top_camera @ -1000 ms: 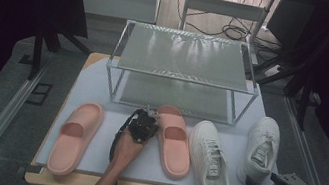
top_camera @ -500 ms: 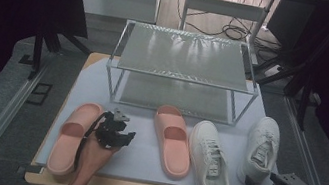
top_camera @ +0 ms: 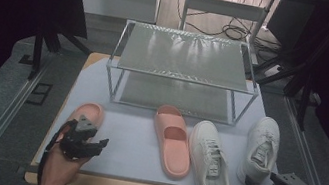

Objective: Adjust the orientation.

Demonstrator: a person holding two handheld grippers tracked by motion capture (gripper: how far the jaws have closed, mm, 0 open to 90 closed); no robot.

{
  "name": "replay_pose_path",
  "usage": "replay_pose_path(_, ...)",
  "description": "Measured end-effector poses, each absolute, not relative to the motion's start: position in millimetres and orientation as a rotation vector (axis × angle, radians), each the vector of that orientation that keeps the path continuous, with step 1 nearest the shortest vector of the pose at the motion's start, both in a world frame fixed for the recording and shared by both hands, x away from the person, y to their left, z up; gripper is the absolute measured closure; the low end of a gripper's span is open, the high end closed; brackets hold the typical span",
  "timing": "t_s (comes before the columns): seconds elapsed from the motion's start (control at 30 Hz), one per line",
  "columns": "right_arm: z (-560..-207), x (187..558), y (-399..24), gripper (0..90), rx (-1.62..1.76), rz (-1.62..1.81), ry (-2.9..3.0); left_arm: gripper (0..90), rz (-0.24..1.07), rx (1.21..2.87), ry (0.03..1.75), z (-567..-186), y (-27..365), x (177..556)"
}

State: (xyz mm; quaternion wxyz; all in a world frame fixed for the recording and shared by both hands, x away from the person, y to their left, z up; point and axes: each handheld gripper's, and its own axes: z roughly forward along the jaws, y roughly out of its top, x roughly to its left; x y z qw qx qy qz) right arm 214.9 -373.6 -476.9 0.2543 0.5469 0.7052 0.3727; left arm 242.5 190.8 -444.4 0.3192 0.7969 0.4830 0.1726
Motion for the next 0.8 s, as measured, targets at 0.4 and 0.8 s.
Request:
replay_pose_path(0.4,-477,215,-373,7.4,1.485,1.004,1.916,50.5,0.492,2.005,1.38,-449,233,227)
replay_pose_path(0.8,-479,216,-373,7.4,1.489,0.993,1.921,61.3,0.444,1.968,1.46,-470,238,248)
